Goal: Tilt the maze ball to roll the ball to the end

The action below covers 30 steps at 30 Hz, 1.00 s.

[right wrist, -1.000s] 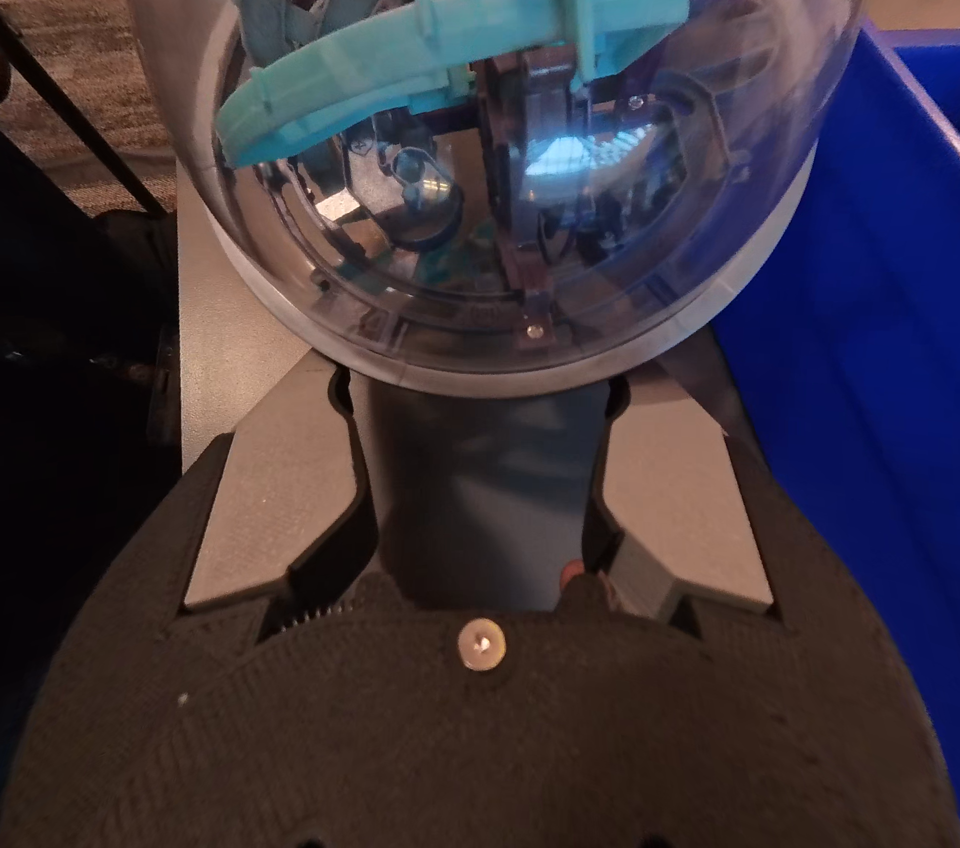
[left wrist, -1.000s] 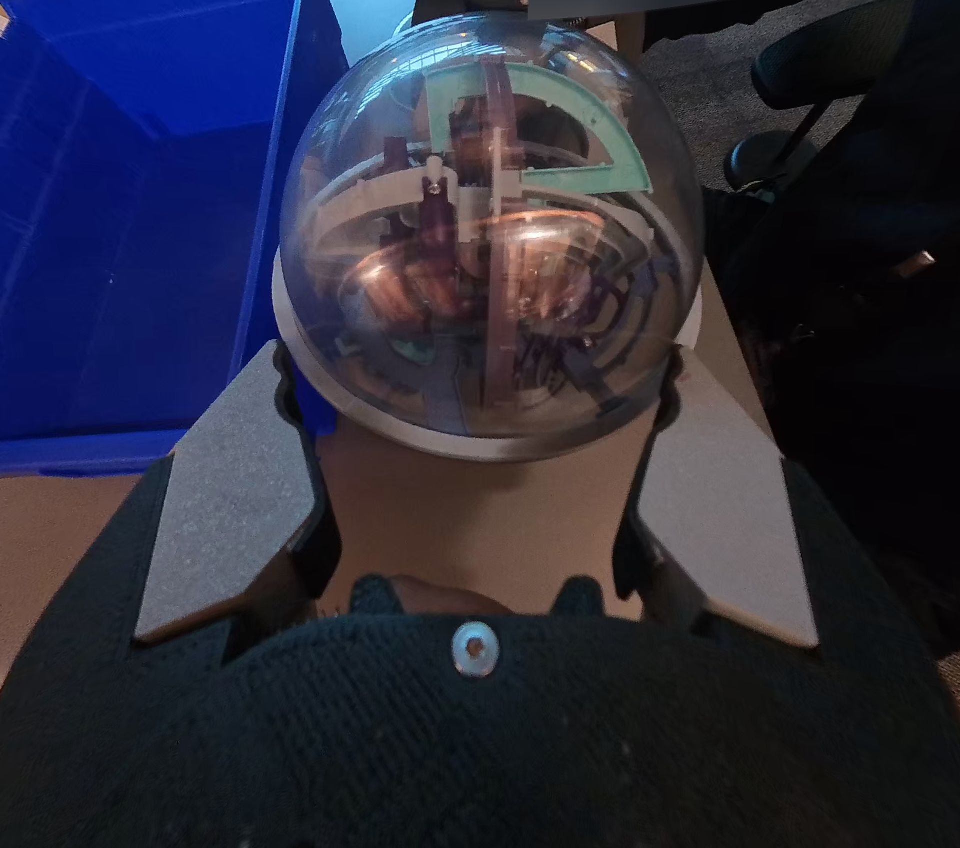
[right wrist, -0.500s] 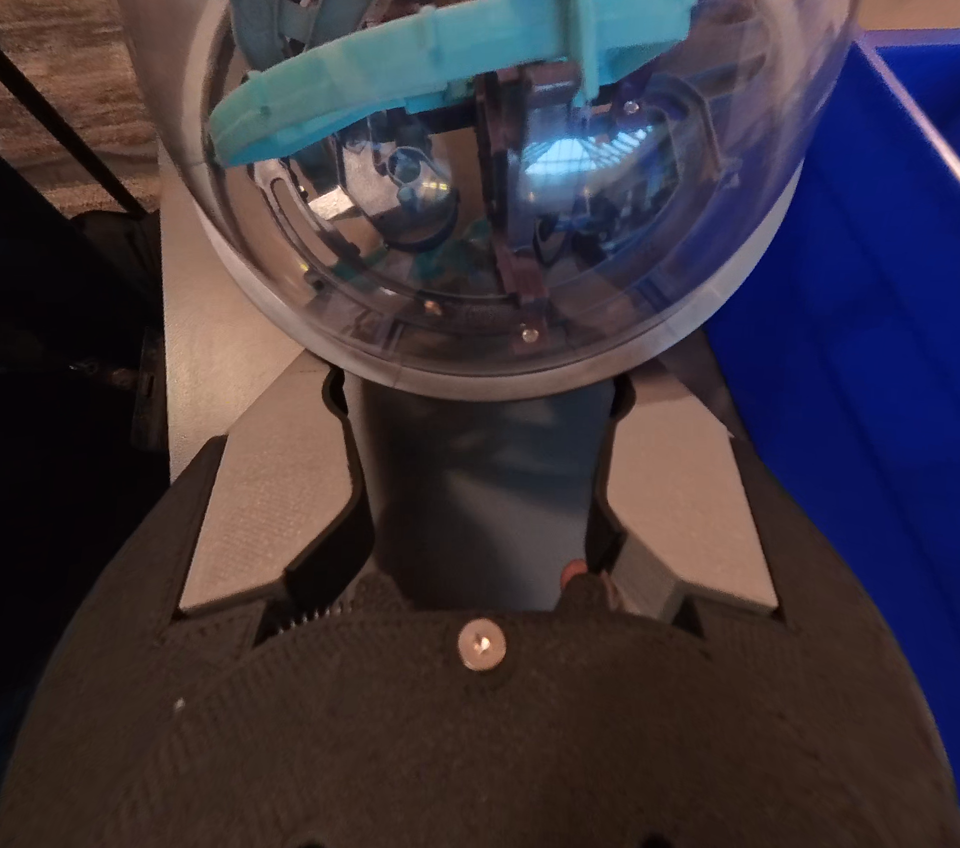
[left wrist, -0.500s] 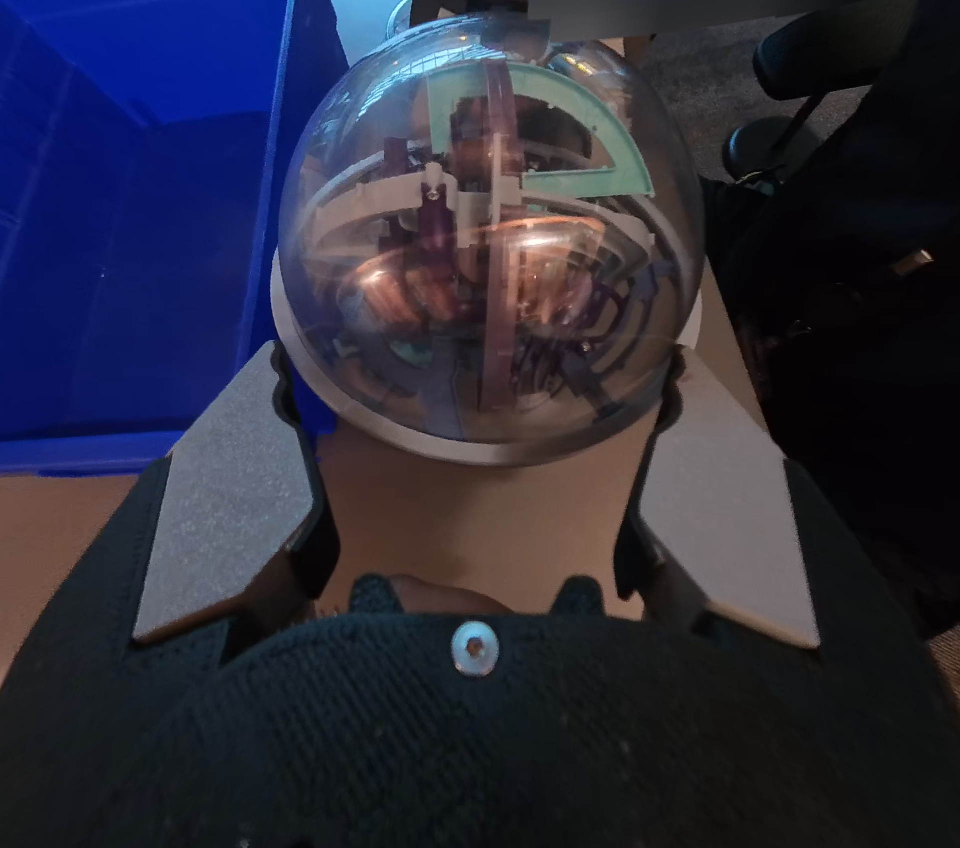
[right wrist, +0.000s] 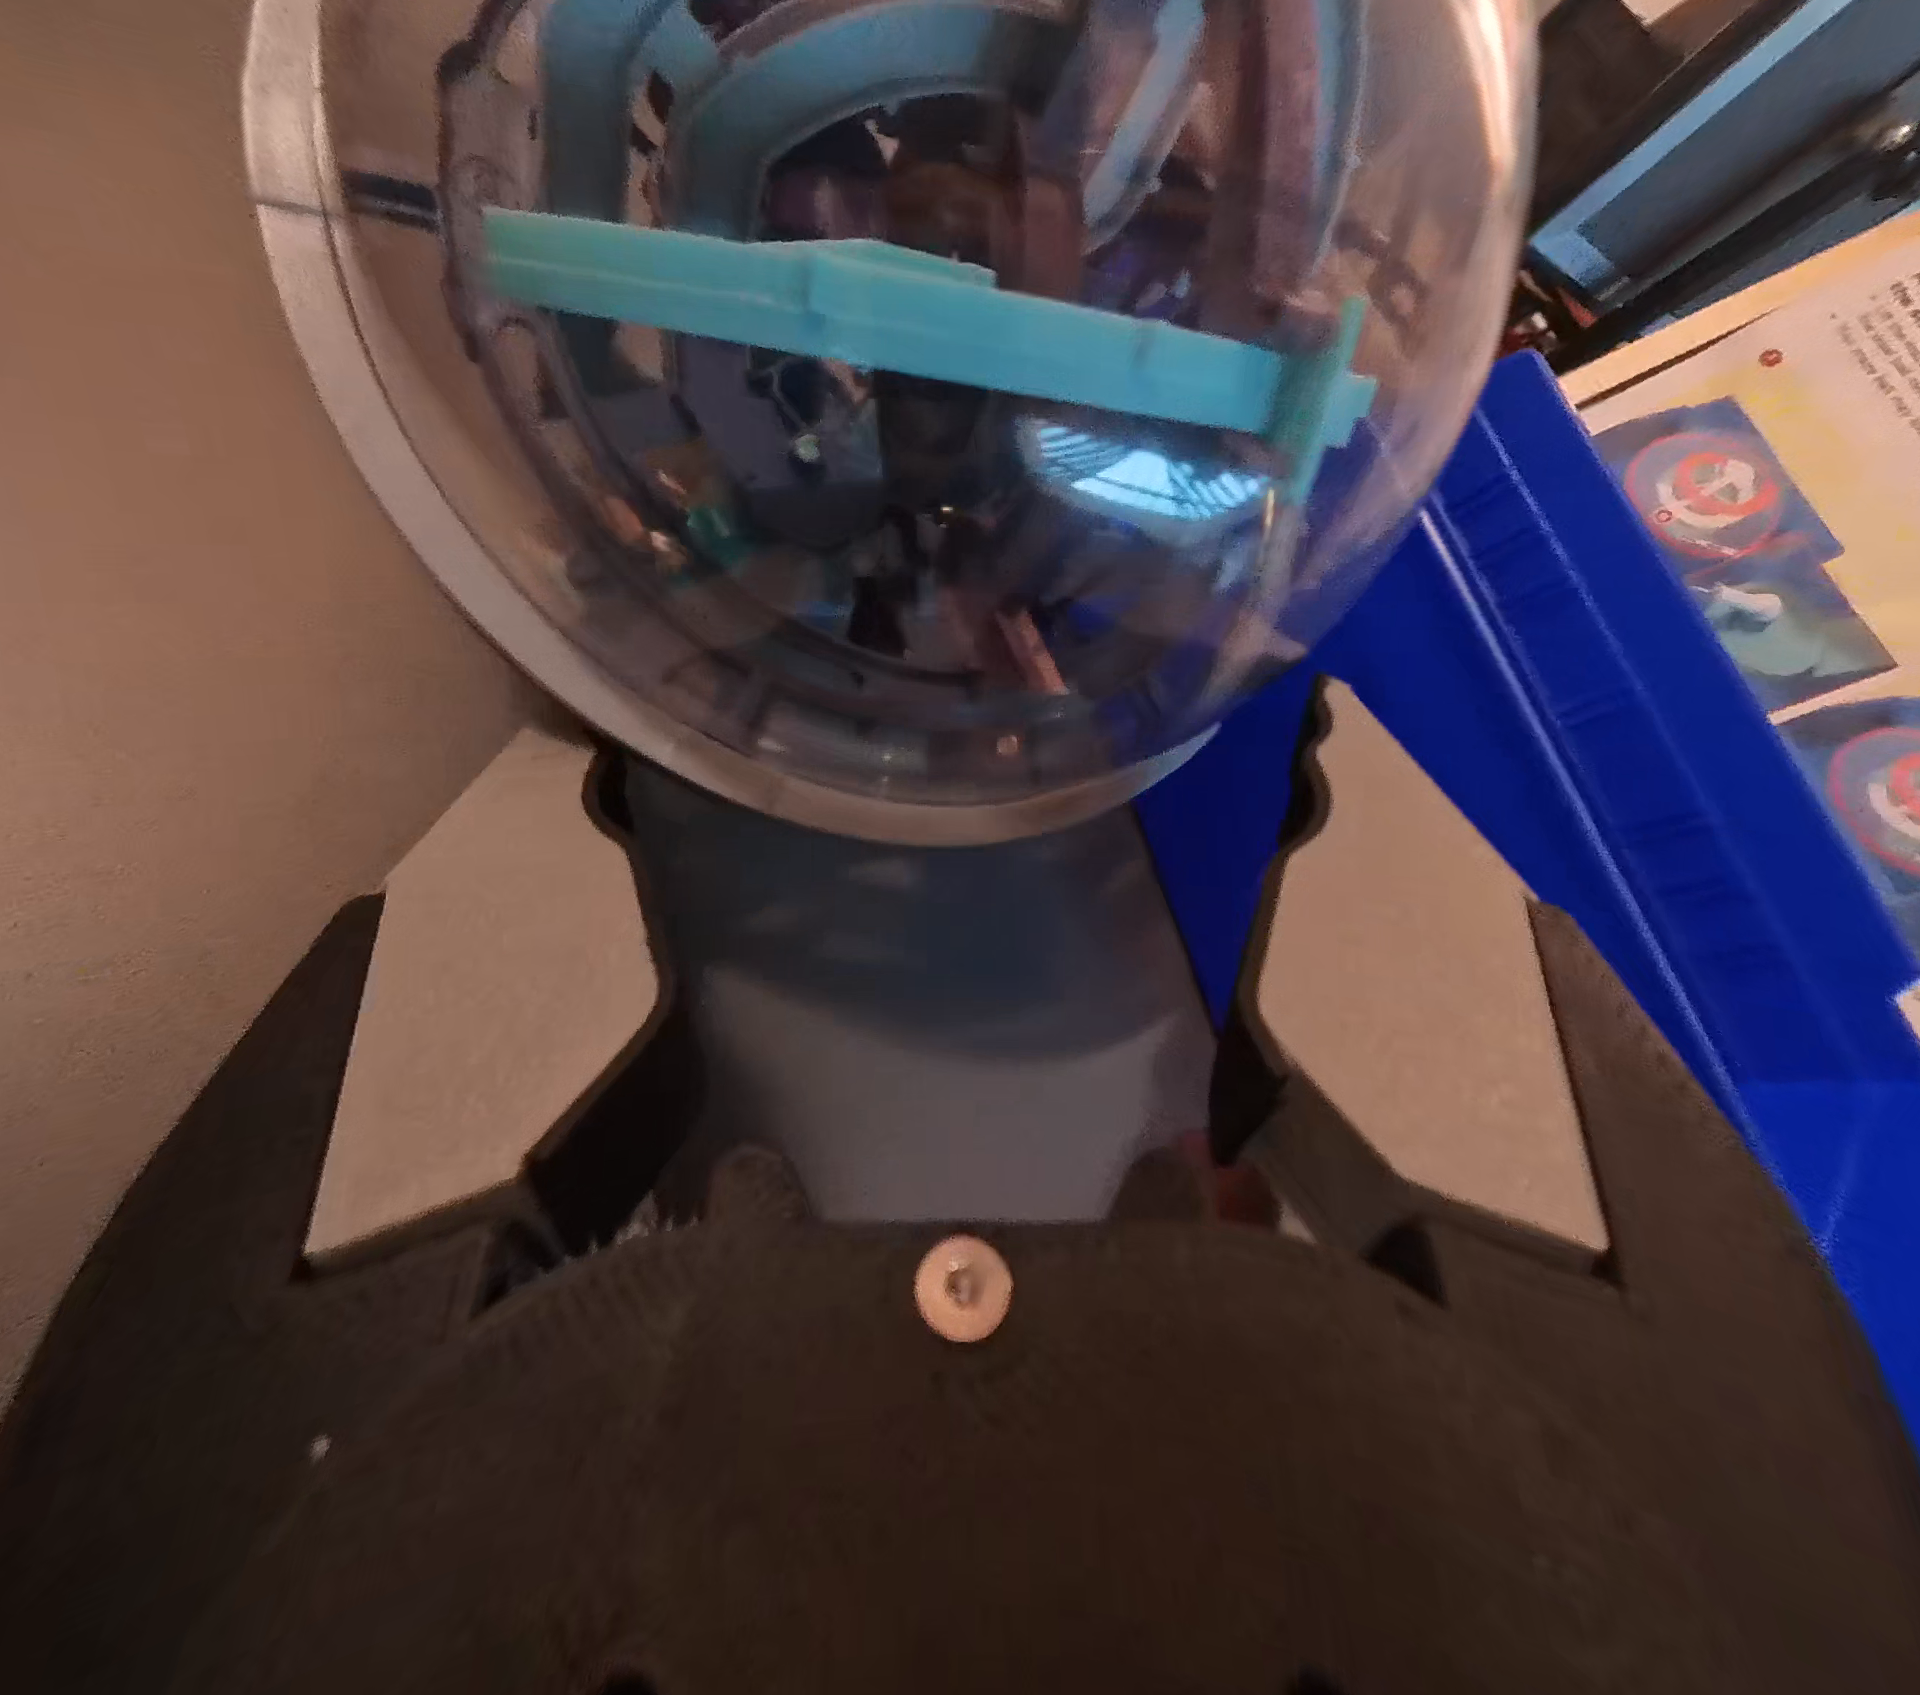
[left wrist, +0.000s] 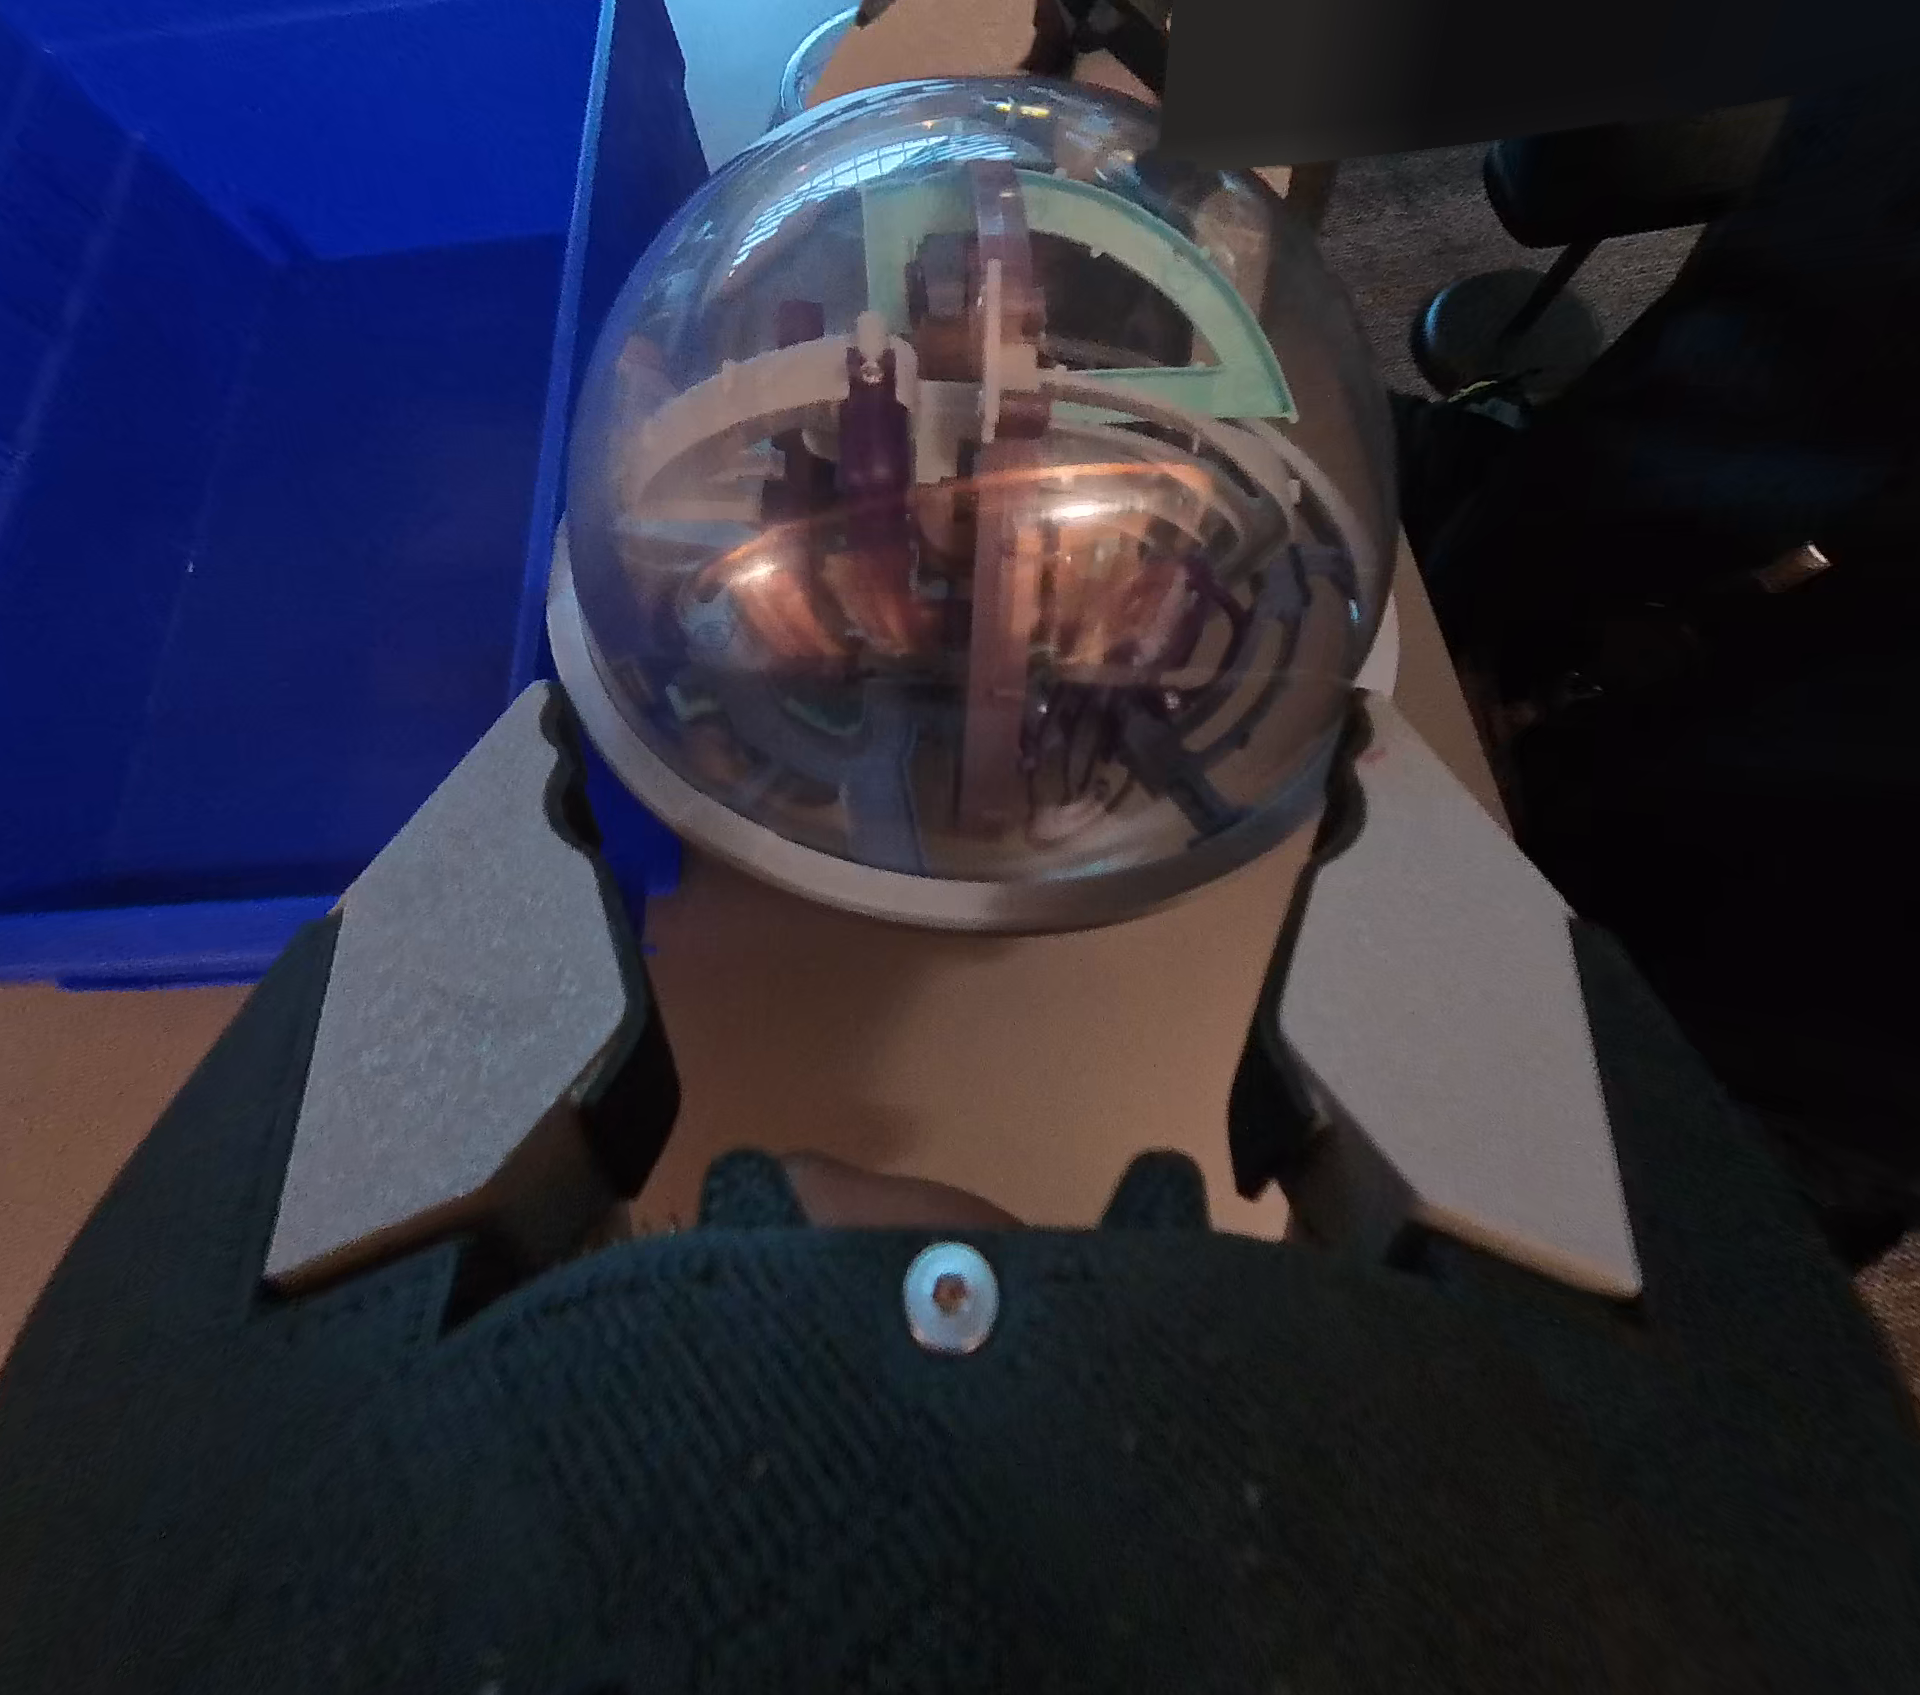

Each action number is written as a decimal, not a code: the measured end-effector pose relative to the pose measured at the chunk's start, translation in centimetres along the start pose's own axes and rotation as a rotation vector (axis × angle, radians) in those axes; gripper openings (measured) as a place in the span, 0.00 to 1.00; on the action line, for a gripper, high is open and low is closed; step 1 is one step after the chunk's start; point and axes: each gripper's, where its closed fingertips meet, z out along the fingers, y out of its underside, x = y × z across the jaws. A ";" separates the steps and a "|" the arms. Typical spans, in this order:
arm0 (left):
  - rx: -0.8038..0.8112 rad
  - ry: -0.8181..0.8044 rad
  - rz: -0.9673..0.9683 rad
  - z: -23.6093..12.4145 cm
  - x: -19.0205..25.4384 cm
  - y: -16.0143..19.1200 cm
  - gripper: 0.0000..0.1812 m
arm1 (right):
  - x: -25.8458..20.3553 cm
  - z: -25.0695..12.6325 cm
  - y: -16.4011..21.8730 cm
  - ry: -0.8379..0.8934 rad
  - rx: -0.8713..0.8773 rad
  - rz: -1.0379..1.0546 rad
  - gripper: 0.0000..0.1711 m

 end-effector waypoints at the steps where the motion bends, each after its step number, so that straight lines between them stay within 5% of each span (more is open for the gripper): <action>1: 0.002 0.002 -0.001 0.0 0.0 0.0 0.76 | -0.3 0.1 0.0 -0.013 -0.004 -0.003 0.70; 20: -0.040 -0.077 0.094 -0.8 0.9 1.3 0.75 | -1.4 0.0 0.3 -0.151 -0.014 0.122 0.59; 26: -0.037 -0.055 0.037 -0.8 0.7 1.3 0.76 | 0.1 0.0 0.1 -0.022 0.004 0.100 0.73; 30: -0.010 -0.027 0.007 -0.7 0.4 0.4 0.76 | -0.7 0.2 -0.1 -0.027 -0.006 0.008 0.63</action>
